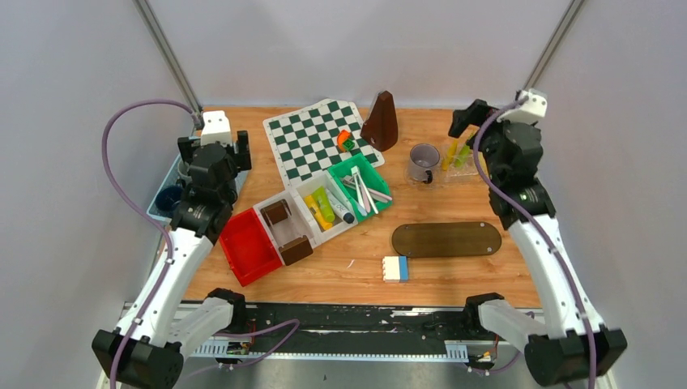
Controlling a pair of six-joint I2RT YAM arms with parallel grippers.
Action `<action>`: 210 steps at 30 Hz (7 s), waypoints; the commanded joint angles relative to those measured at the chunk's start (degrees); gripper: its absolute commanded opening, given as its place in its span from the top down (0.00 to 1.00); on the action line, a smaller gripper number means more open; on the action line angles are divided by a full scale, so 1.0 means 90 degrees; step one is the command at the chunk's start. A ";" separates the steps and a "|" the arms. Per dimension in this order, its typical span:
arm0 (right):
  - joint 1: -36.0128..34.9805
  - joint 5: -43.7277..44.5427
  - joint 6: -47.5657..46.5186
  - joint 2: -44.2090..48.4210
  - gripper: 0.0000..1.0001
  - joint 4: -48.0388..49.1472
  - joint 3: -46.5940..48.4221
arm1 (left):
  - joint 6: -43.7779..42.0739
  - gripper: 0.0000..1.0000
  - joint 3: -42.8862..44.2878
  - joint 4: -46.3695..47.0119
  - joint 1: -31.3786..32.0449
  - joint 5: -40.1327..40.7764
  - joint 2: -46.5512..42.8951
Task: Prepare toiletry sets of a toothbrush and toothpaste on the tray
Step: Place the toothpaste in the toothpaste holder, then pick up the toothbrush from the storage box, then place the toothbrush in the toothpaste holder.
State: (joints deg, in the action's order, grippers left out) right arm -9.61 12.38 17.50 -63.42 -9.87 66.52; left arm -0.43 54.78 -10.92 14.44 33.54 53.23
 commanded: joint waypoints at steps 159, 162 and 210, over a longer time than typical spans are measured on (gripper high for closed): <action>-0.3044 -0.0986 -0.0221 -0.3345 1.00 -0.1203 0.1657 | 0.2236 0.00 0.0030 -0.1072 0.1516 -0.3743 0.0064; -0.3044 -0.1002 0.0114 -0.2729 1.00 -0.0769 0.1203 | 0.2514 0.00 0.0045 -0.0711 0.1879 -0.3745 0.0136; -0.3151 -0.0203 0.1678 0.0674 0.81 0.0941 -0.1381 | 0.2073 1.00 0.1405 0.1260 0.4303 -0.3762 0.2783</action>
State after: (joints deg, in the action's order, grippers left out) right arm -37.50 11.03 32.75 -59.33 -2.24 53.91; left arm 25.30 66.06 1.30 52.66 -2.26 80.60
